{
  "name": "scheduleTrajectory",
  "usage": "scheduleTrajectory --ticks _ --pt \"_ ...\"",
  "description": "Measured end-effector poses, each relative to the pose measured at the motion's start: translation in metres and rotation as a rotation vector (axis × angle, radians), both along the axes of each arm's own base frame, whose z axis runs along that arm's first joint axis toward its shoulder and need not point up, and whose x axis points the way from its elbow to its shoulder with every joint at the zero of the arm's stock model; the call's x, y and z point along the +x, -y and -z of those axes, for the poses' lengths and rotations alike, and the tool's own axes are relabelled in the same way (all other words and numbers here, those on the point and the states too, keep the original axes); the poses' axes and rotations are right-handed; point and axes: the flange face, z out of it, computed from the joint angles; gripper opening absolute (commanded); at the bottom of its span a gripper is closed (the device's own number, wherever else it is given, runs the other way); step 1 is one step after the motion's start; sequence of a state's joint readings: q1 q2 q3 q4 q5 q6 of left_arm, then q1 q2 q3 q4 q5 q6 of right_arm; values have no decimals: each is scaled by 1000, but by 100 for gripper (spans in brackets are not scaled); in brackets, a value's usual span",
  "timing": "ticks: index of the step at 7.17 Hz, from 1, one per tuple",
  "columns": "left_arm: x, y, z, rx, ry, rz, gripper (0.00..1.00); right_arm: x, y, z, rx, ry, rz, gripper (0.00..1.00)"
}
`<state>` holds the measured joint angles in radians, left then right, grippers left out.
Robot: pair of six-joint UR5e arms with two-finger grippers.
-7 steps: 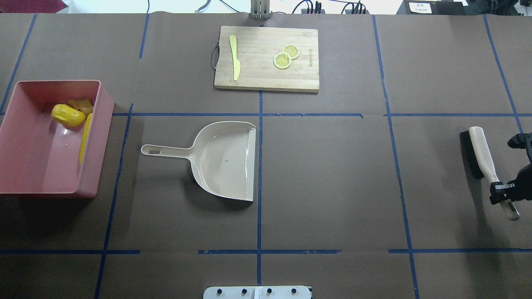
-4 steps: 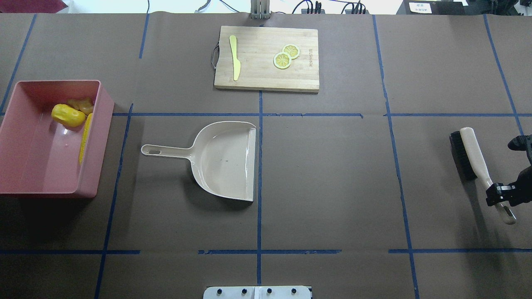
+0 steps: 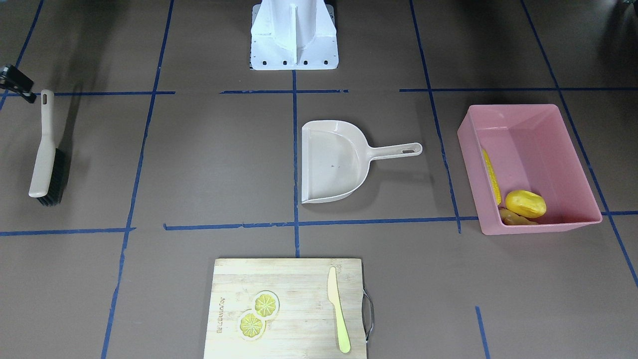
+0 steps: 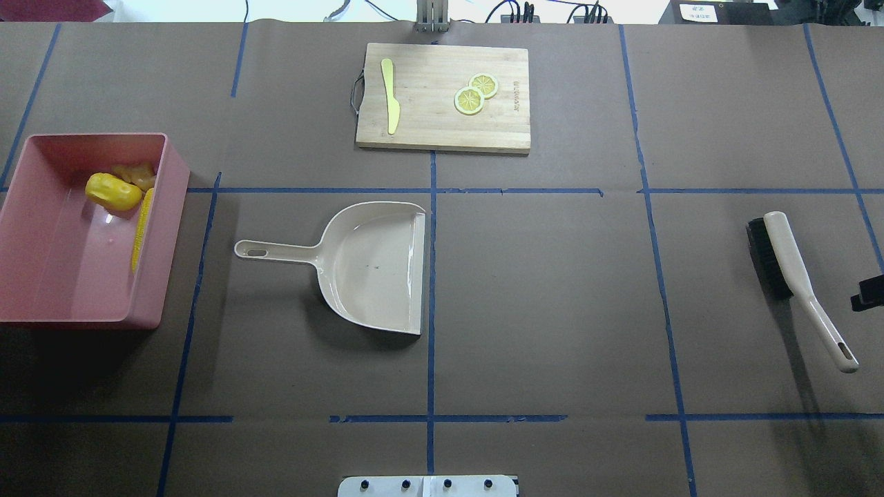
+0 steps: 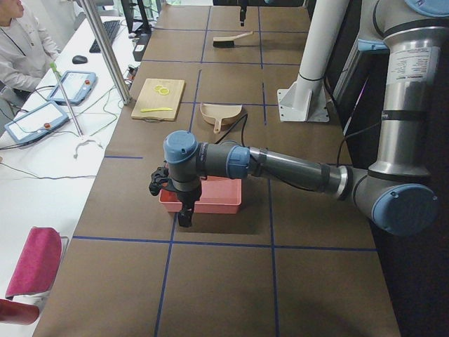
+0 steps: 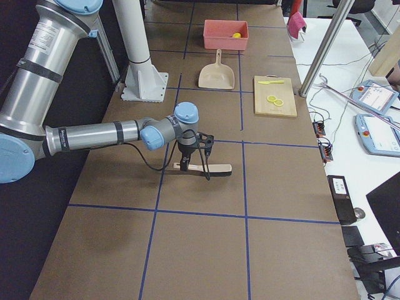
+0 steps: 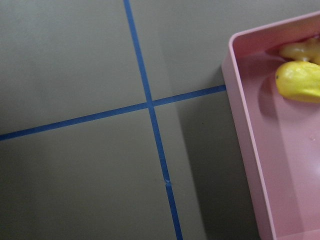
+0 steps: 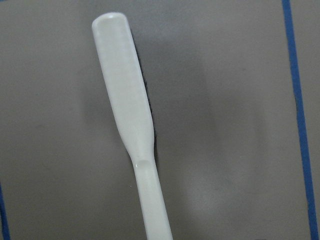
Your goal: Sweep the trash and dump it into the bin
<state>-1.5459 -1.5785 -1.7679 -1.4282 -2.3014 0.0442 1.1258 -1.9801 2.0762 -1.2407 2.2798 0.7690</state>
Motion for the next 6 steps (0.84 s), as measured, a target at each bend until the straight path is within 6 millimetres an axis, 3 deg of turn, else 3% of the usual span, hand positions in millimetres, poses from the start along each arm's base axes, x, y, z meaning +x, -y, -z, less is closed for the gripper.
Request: scheduleTrajectory --ticks 2,4,6 --pt "-17 -2 -9 -40 -1 55 100 56 0 -24 28 40 -32 99" --pt "-21 -3 -13 -53 -3 66 100 106 -2 -73 72 12 -14 99" --pt "-21 -2 -15 -60 -5 71 100 163 -1 -99 94 -50 60 99"
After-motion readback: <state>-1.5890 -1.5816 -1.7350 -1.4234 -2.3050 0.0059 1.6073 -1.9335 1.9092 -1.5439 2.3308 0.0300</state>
